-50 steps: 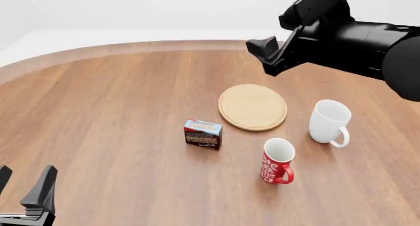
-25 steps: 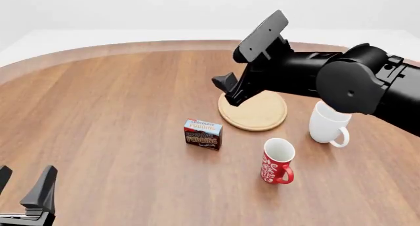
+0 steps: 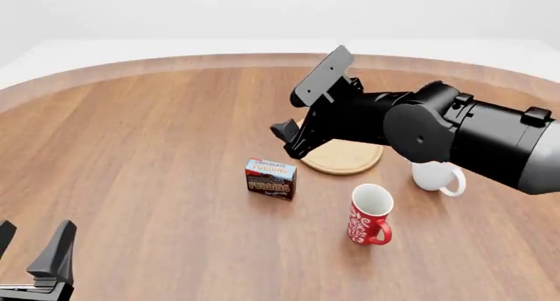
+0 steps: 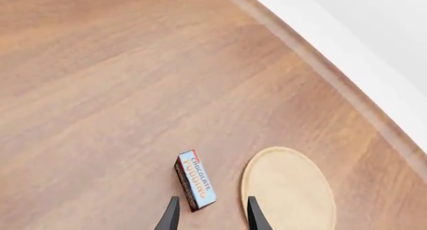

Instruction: Put the chocolate pudding to the left of the plate.

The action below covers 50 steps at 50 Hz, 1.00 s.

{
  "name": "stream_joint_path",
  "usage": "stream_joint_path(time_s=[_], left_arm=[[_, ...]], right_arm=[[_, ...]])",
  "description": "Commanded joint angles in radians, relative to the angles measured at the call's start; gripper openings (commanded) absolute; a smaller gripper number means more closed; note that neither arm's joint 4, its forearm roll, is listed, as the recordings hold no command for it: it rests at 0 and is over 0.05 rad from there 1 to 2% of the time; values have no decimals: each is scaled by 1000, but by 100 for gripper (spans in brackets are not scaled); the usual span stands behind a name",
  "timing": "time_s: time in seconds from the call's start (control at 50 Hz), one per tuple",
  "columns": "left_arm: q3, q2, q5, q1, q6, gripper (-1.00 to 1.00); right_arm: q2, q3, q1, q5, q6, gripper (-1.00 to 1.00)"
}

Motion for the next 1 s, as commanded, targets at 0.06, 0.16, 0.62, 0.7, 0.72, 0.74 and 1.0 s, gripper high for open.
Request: stream_joint_path(time_s=[0.06, 0.16, 0.62, 0.7, 0.72, 0.74, 1.0], left_arm=[[0, 0, 0, 0, 0, 100], [0, 0, 0, 0, 0, 100], [0, 0, 0, 0, 0, 100], [0, 0, 0, 0, 0, 100], [0, 0, 0, 0, 0, 100], [0, 0, 0, 0, 0, 100], [0, 0, 0, 0, 0, 100]], right_arm=[[39, 8, 2, -30, 14, 100], [61, 18, 8, -50, 22, 100], [121, 49, 21, -117, 57, 100], [132, 53, 20, -127, 66, 100], [135, 57, 20, -128, 67, 100], [139, 59, 19, -131, 66, 100], [201, 49, 0, -165, 94, 100]])
